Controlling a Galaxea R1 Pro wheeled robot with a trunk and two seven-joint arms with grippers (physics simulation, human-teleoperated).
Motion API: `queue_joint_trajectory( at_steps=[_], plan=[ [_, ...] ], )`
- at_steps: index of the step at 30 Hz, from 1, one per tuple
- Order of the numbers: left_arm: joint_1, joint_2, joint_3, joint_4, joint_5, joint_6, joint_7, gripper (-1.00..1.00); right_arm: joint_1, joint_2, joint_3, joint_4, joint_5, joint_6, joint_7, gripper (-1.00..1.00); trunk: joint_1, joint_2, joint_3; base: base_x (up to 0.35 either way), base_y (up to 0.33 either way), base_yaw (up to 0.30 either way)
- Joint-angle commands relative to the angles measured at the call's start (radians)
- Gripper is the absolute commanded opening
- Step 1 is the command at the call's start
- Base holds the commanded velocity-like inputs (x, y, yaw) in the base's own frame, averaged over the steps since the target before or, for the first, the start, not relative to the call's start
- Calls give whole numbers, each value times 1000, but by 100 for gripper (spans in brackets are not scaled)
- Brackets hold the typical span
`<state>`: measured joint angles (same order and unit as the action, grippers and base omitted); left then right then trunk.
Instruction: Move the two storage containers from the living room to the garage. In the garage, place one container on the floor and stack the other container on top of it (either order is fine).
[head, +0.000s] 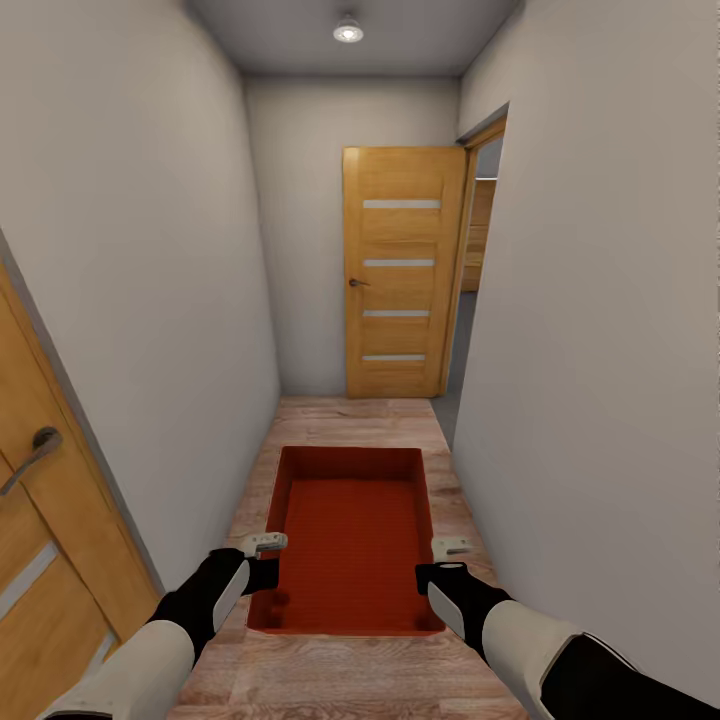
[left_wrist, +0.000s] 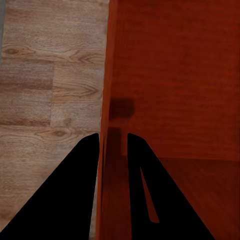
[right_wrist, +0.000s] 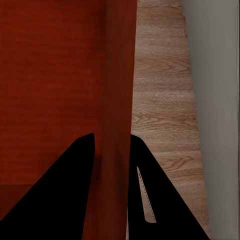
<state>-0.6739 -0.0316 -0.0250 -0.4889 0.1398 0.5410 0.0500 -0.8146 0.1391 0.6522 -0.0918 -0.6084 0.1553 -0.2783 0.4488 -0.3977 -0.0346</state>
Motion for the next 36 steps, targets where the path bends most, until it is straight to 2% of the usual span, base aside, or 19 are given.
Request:
queue_joint_trajectory(
  at_steps=[1, 36],
  plan=[
    [0, 1, 5, 0, -31, 8, 16, -100, -2, -1, -6, -2, 29, 6, -7, -100, 1, -2, -2, 322, 0, -182],
    [0, 1, 5, 0, -31, 7, 16, -100, -2, -1, -6, -2, 29, 6, -7, -100, 1, -2, -2, 322, 62, -6]
  ],
)
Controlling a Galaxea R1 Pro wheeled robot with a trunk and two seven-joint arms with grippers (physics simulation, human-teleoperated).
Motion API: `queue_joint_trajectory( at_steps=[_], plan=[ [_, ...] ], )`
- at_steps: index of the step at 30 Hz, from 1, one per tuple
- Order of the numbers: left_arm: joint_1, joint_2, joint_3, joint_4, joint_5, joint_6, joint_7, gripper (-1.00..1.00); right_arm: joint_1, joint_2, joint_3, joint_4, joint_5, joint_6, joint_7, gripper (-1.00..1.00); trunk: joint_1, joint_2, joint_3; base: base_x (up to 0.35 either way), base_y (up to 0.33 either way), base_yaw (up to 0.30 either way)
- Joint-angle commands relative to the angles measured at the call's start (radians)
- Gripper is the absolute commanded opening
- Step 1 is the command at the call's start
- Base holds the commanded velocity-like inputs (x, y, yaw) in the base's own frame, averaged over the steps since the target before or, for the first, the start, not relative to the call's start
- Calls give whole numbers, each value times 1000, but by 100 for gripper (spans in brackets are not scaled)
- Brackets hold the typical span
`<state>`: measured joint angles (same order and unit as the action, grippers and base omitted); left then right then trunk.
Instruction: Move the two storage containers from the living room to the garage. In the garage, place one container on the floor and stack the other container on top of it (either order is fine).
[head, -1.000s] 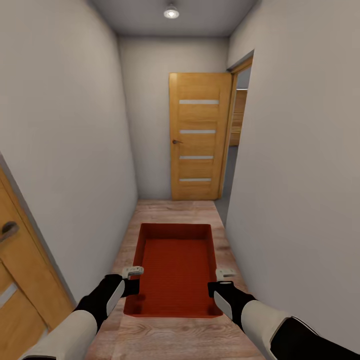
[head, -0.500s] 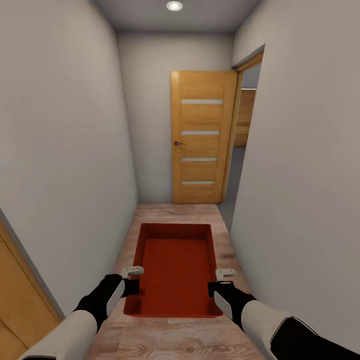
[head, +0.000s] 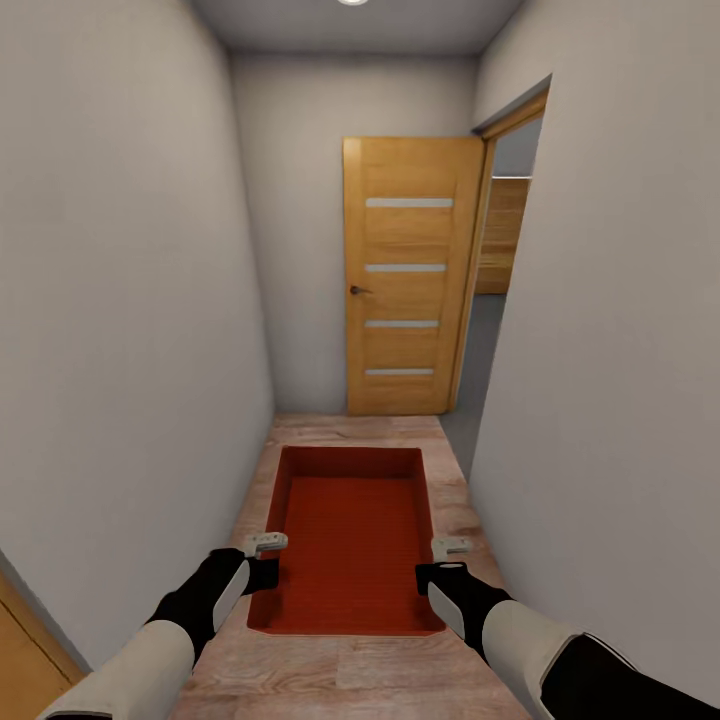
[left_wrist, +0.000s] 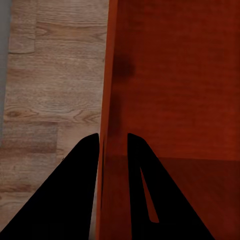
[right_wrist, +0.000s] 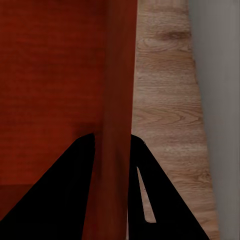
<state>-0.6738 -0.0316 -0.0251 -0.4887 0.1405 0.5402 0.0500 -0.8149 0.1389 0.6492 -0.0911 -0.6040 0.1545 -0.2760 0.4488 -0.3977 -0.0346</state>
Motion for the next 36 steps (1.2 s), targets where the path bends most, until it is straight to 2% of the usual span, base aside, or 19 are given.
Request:
queue_joint_trajectory(
  at_steps=[1, 30, 36],
  plan=[
    [0, 1, 5, -1, -32, 8, 16, -100, -1, -1, -3, -3, 24, 7, -9, -100, 1, -2, -2, 323, 1, 0],
    [-1, 1, 5, -1, -32, 8, 16, -100, -1, -3, -3, -3, 24, 7, -9, -100, 1, -2, -2, 322, 0, -1],
    [0, 1, 5, -1, -32, 8, 16, -100, -1, 0, -3, -3, 24, 7, -9, -100, 1, -2, -2, 323, 0, -125]
  ],
)
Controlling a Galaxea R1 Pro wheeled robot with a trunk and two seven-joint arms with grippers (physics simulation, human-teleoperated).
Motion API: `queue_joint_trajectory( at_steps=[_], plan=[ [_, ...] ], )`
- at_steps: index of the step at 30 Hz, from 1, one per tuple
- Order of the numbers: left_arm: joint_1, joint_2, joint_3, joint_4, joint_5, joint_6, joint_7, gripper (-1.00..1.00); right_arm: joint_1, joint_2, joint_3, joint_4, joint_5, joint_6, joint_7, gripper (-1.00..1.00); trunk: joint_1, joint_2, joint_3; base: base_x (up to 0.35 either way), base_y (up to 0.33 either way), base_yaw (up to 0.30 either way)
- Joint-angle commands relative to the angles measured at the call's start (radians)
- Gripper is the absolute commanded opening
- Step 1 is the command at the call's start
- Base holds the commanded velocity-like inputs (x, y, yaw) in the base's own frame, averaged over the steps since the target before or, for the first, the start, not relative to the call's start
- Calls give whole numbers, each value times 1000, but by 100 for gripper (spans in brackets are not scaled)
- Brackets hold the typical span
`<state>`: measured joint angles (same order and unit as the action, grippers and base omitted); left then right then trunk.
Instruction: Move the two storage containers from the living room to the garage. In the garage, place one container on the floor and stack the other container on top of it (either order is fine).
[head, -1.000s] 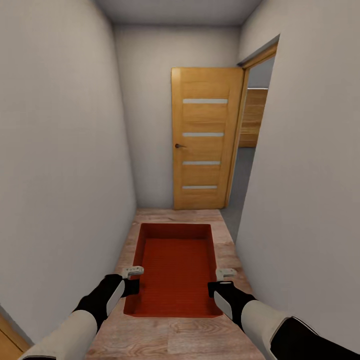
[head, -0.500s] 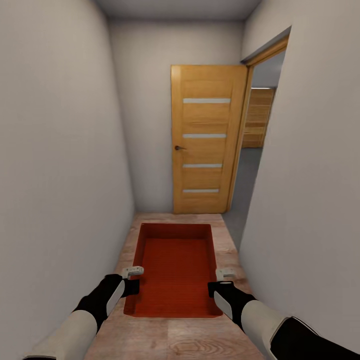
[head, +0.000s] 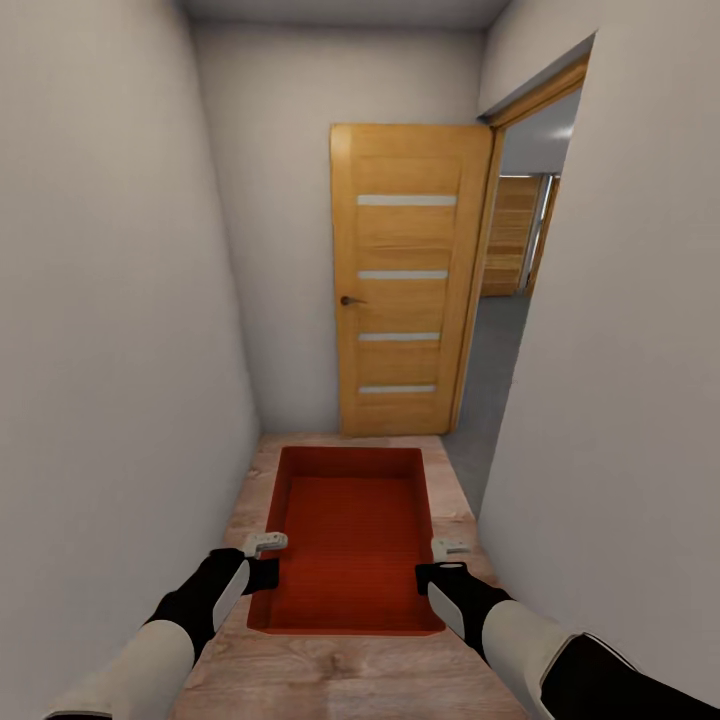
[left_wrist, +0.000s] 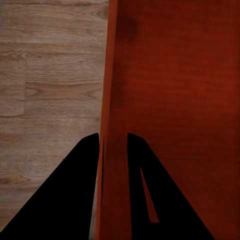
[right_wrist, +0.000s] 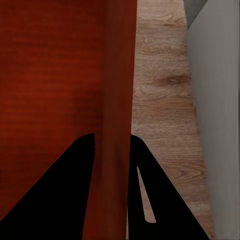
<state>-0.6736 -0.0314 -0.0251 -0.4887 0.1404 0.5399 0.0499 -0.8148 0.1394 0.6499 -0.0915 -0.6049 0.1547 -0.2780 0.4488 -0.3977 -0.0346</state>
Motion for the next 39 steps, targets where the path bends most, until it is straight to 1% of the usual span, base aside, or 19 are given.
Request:
queue_joint_trajectory(
  at_steps=[1, 39],
  plan=[
    [0, 1, 5, -1, -32, 8, 16, -100, -1, -1, -4, -2, 25, 6, -7, -100, 1, -2, -2, 323, 0, -41],
    [0, 1, 5, -1, -31, 8, 16, -100, -2, -3, -4, -4, 25, 6, -7, -100, 1, -2, -2, 322, 0, -2]
  ],
)
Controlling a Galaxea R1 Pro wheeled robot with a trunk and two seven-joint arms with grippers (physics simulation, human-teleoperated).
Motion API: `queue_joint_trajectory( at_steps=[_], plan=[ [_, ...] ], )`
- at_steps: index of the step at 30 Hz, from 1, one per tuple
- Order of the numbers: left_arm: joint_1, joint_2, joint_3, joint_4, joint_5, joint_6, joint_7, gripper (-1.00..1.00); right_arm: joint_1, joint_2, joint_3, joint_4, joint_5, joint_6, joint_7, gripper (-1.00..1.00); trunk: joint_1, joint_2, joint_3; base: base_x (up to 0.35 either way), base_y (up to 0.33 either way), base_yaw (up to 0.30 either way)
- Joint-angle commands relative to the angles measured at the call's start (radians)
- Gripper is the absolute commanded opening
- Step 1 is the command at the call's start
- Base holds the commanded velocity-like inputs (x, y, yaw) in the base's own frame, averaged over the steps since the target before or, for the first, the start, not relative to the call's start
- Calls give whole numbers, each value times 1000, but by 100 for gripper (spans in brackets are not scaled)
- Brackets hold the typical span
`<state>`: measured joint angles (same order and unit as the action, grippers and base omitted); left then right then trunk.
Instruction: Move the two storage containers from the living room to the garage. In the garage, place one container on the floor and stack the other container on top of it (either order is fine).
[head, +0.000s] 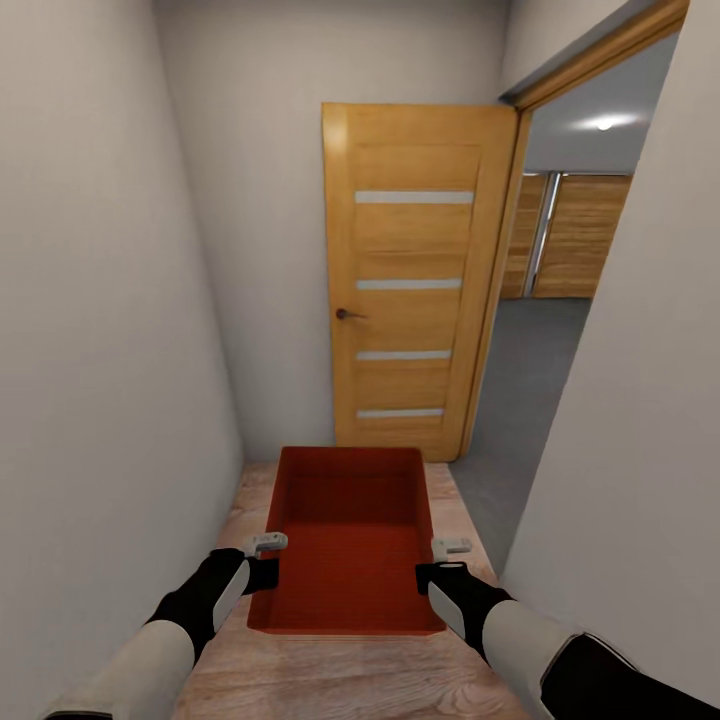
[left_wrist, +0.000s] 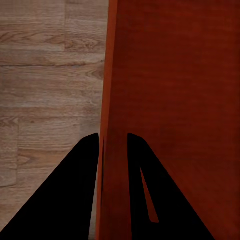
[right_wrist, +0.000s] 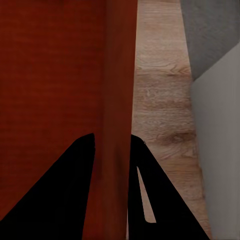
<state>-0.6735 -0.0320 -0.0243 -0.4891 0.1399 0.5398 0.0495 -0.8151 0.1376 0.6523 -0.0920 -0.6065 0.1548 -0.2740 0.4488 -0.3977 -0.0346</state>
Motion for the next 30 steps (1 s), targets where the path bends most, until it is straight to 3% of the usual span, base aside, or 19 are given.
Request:
queue_joint_trajectory(
  at_steps=[1, 30],
  plan=[
    [-1, 1, 4, 0, -31, 8, 16, -100, -1, -1, -6, -3, 27, 6, -11, -100, 1, -2, -2, 323, 0, 0],
    [-1, 1, 4, 0, -31, 8, 16, -100, -1, -3, -6, -3, 27, 6, -11, -100, 1, -2, -2, 322, 0, 0]
  ],
)
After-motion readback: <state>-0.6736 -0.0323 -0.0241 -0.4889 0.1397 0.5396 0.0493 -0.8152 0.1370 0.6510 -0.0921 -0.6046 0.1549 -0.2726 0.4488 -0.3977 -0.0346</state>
